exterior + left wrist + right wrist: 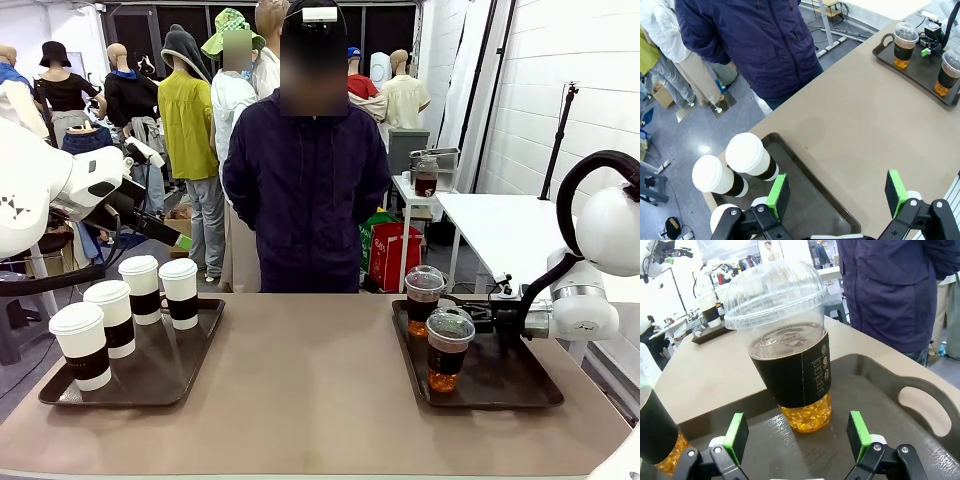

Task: Distribute the coffee onto the tray.
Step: Pick up another iced Americano from the middle of the table and place it on the right Handle tray.

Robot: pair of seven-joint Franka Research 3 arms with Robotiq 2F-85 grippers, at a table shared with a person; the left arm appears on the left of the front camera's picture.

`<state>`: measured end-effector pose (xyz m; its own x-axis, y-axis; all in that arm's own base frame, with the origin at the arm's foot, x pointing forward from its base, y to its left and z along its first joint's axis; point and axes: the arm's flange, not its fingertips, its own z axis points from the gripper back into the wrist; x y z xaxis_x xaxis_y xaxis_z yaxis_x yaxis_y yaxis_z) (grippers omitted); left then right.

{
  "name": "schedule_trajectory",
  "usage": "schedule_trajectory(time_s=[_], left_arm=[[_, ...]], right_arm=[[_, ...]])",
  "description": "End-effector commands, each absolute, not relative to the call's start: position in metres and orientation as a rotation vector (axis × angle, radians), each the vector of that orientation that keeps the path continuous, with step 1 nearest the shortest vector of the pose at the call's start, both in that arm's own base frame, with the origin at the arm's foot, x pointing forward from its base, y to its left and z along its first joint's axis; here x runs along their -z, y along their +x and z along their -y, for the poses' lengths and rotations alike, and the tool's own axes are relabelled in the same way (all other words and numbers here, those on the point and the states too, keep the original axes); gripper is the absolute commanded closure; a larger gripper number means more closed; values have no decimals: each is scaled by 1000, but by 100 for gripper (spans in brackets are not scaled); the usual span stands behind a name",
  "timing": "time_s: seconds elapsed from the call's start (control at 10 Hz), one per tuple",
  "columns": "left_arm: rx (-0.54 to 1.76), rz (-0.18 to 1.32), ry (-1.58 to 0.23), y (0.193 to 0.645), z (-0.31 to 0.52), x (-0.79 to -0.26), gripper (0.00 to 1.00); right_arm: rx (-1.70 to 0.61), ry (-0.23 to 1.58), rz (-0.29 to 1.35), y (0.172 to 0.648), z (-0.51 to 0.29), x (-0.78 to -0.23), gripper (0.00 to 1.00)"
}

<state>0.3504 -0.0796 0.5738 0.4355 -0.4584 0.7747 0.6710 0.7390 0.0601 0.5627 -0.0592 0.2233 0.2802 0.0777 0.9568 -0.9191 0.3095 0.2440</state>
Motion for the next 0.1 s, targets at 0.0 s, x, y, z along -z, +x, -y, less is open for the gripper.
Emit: schedule_trajectory(time_s=[0.0], left_arm=[[714, 866, -282, 350, 79, -574, 0]], right_arm=[[-856, 1022, 1058, 565, 59, -224, 0]])
